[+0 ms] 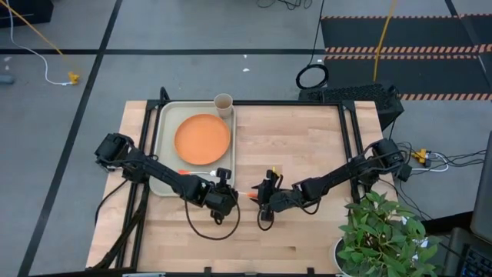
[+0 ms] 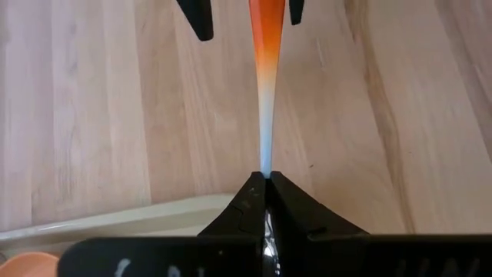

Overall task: Pick and place plate/cup/fork/spoon on tray
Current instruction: Put the orange spoon on the light brown tray

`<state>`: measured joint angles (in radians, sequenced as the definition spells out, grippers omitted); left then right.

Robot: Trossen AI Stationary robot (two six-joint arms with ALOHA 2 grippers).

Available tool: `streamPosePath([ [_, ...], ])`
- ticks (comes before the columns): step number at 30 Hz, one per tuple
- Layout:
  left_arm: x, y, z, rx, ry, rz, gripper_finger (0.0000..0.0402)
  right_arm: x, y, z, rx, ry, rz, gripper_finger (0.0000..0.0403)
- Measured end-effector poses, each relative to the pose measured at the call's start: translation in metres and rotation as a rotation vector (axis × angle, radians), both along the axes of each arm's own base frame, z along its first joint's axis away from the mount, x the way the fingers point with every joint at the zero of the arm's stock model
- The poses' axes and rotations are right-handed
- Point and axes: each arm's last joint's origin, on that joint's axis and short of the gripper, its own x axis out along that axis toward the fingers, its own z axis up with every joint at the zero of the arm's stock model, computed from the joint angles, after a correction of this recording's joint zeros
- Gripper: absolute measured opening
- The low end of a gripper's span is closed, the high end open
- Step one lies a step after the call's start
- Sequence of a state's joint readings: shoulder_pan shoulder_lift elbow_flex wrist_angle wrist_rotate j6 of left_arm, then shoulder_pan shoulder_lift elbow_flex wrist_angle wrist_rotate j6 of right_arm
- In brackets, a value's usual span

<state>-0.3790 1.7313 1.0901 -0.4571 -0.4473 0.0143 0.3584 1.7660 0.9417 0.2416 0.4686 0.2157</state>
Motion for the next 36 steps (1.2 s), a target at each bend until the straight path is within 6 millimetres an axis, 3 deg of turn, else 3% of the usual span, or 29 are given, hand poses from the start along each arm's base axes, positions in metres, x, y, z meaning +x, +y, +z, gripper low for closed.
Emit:
streamPosePath([
  [13, 0.003, -0.001, 0.002, -0.011, -0.038, -0.006, 0.001, 0.003, -0.006, -0.001, 0.048, 0.016, 0.029, 0.0128],
  [21, 0.003, -0.001, 0.002, -0.01, -0.038, -0.004, 0.001, 0.003, -0.008, -0.001, 0.047, 0.024, 0.026, 0.0049],
  [25, 0.003, -0.001, 0.002, -0.013, -0.039, 0.0, 0.0014, 0.003, -0.008, -0.001, 0.048, 0.024, 0.026, 0.0044],
  [28, 0.003, -0.001, 0.002, -0.018, -0.041, 0.005, 0.0034, 0.003, -0.008, -0.001, 0.046, 0.024, 0.028, 0.0046],
  [32, 0.002, 0.0, 0.007, -0.002, -0.077, 0.062, 0.0091, 0.0, -0.01, 0.003, 0.032, 0.039, 0.032, 0.0055],
  [36, -0.006, 0.003, 0.029, -0.035, -0.152, 0.111, 0.015, -0.004, -0.012, 0.013, 0.007, 0.04, 0.049, 0.0045],
])
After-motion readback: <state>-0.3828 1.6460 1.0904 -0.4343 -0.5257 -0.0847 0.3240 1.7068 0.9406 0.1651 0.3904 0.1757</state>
